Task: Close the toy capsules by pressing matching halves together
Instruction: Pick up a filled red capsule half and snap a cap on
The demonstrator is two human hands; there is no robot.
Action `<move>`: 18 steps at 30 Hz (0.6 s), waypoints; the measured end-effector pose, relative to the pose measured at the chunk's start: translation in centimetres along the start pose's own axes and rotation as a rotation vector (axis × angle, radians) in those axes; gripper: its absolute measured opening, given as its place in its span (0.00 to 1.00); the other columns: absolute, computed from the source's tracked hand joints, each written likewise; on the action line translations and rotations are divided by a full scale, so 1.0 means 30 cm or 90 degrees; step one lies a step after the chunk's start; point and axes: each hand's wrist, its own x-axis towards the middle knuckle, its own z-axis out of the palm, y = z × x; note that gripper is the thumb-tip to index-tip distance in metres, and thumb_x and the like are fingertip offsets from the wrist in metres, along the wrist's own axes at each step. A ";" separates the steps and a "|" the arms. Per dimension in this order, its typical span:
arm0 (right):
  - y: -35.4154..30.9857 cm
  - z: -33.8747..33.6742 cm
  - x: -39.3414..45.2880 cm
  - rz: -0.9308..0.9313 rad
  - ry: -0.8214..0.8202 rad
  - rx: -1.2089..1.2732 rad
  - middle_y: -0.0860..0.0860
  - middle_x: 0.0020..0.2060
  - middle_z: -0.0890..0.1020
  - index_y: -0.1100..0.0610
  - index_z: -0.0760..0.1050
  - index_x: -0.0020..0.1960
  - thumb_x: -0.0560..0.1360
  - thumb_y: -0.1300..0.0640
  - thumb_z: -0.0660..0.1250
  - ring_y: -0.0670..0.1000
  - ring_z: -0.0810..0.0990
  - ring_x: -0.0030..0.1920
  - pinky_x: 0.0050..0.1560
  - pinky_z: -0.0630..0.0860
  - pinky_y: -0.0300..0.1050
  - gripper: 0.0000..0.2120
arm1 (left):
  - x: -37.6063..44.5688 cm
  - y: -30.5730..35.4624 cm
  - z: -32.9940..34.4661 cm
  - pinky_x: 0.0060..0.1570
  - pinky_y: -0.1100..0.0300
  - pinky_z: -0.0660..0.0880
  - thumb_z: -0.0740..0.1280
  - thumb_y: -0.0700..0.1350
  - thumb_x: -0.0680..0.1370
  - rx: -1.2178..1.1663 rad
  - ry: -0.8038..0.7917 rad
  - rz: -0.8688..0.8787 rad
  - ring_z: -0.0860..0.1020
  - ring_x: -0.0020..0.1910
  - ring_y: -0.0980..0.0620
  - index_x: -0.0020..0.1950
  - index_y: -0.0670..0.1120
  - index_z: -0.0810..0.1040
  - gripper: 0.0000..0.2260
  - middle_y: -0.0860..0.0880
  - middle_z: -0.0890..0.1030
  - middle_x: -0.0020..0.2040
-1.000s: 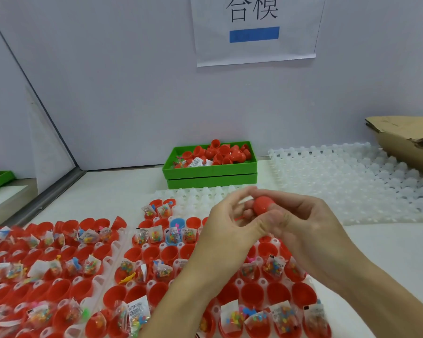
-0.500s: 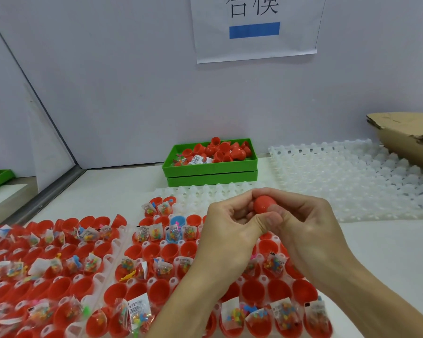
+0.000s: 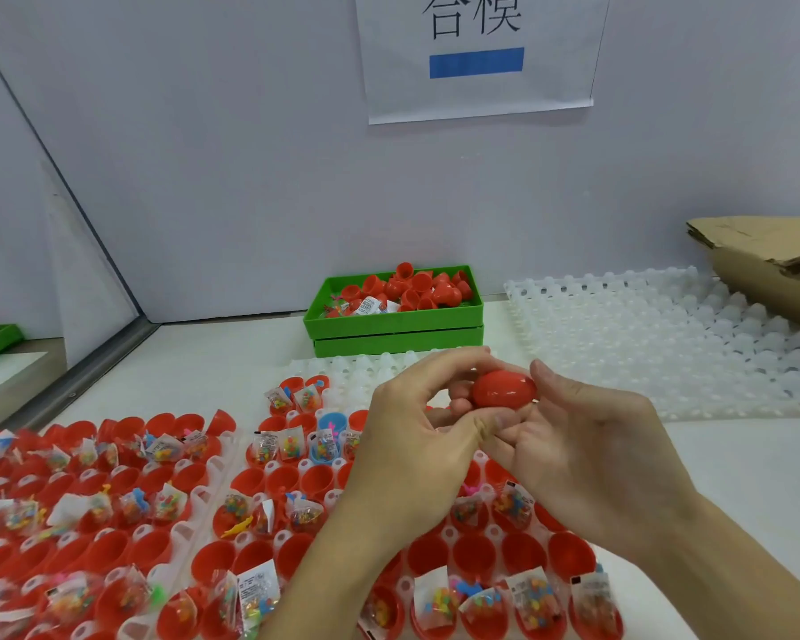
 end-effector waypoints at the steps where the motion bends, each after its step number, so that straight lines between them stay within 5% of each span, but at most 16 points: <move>1: -0.002 -0.004 0.000 0.003 -0.004 -0.002 0.63 0.53 0.76 0.69 0.74 0.61 0.75 0.53 0.67 0.60 0.73 0.58 0.65 0.74 0.51 0.22 | 0.000 0.001 0.001 0.50 0.56 0.82 0.75 0.41 0.71 0.008 0.002 -0.002 0.81 0.54 0.56 0.52 0.56 0.82 0.14 0.58 0.83 0.52; 5: -0.005 -0.016 0.002 0.018 -0.032 -0.072 0.62 0.50 0.79 0.70 0.77 0.55 0.72 0.53 0.75 0.62 0.74 0.60 0.69 0.71 0.55 0.23 | 0.002 0.003 0.002 0.50 0.55 0.81 0.71 0.44 0.67 0.026 0.005 0.003 0.79 0.55 0.60 0.50 0.58 0.82 0.14 0.62 0.82 0.53; 10: -0.007 -0.022 0.001 0.020 -0.049 -0.121 0.62 0.51 0.82 0.68 0.79 0.56 0.74 0.54 0.71 0.63 0.76 0.63 0.69 0.72 0.55 0.19 | 0.004 -0.004 -0.011 0.53 0.68 0.77 0.74 0.35 0.70 0.018 -0.004 -0.014 0.76 0.61 0.64 0.52 0.52 0.86 0.16 0.60 0.82 0.57; 14: 0.002 -0.006 0.005 -0.052 0.033 -0.133 0.63 0.51 0.82 0.70 0.79 0.57 0.68 0.57 0.74 0.57 0.83 0.52 0.53 0.81 0.45 0.22 | -0.007 -0.004 0.006 0.56 0.65 0.77 0.80 0.54 0.65 -0.160 -0.049 -0.149 0.79 0.60 0.62 0.69 0.57 0.74 0.33 0.58 0.81 0.61; 18: 0.033 0.008 0.011 -0.135 0.109 -0.156 0.67 0.47 0.83 0.72 0.80 0.52 0.67 0.67 0.71 0.60 0.84 0.48 0.47 0.81 0.43 0.15 | -0.009 -0.007 0.059 0.55 0.60 0.79 0.78 0.57 0.63 -0.194 0.046 -0.173 0.83 0.52 0.57 0.66 0.49 0.78 0.33 0.53 0.85 0.50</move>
